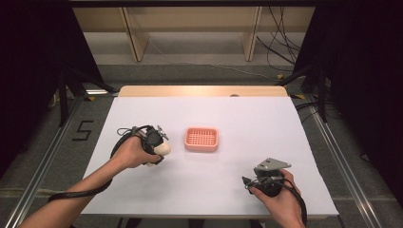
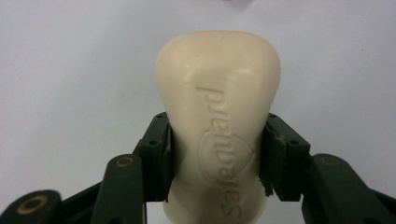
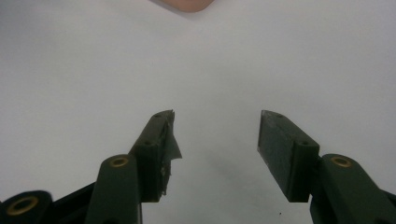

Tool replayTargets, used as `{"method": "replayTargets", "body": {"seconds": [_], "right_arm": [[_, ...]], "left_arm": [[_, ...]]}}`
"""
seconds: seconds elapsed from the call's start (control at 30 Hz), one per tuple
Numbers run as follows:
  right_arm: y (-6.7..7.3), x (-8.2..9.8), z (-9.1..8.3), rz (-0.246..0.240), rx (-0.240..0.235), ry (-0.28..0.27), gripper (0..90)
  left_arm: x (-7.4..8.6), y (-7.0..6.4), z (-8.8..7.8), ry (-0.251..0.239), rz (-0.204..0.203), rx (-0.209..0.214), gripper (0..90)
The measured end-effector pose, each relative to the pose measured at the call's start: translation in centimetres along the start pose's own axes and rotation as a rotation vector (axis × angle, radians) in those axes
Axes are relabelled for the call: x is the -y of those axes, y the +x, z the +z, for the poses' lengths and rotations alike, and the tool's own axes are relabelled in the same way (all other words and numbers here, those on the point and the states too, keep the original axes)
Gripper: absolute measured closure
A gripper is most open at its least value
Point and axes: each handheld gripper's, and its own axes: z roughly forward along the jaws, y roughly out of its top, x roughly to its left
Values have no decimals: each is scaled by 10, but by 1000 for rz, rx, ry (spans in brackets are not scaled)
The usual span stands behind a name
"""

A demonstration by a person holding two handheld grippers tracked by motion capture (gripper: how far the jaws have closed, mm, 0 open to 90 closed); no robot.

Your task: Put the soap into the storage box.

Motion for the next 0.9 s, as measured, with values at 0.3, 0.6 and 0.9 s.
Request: {"method": "replayTargets", "body": {"seconds": [0.3,0.6,0.9], "right_arm": [[-2,0,1,-19,0,-27,465],[-2,0,0,-12,-1,-25,464],[-2,0,0,-11,-2,-25,464]], "left_arm": [[-5,-1,1,-12,27,-3,497],[-11,-3,1,-21,40,-11,497],[-15,-4,3,-30,55,-14,497]]}}
